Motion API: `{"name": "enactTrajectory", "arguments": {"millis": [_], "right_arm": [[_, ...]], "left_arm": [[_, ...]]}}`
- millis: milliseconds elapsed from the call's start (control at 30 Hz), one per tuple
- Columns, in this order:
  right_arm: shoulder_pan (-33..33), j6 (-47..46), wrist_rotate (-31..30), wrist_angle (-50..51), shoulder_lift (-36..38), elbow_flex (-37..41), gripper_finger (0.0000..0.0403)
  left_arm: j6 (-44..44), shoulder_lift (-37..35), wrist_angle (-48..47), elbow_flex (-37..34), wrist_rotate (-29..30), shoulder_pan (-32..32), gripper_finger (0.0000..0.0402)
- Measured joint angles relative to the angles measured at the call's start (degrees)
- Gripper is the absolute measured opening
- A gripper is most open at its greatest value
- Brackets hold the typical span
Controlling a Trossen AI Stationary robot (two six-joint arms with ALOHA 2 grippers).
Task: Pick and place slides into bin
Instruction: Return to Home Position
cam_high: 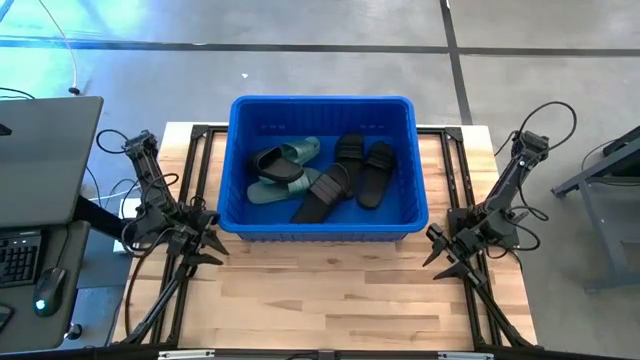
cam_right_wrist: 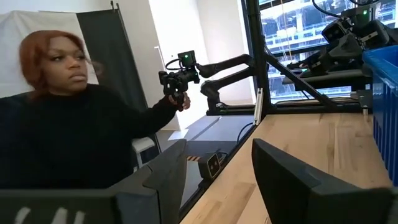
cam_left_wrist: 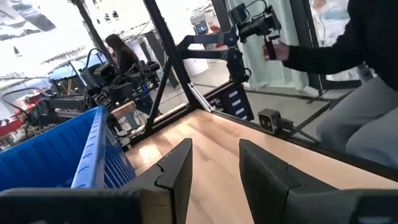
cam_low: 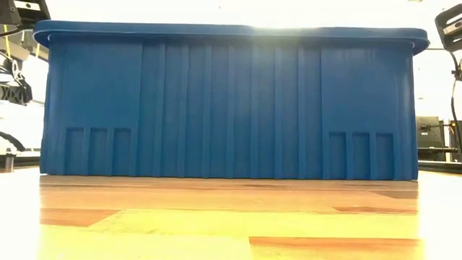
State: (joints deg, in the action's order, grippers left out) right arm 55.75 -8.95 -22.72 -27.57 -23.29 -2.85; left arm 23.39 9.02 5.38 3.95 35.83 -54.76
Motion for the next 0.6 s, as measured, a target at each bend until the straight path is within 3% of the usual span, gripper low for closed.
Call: {"name": "enactTrajectory", "arguments": {"millis": [600], "right_arm": [[0.0, 0.0, -0.2, 4.6, 0.0, 0.0, 0.0172]], "left_arm": [[0.7, 0.0, 0.4, 0.0, 0.2, 0.0, 0.0115]]}}
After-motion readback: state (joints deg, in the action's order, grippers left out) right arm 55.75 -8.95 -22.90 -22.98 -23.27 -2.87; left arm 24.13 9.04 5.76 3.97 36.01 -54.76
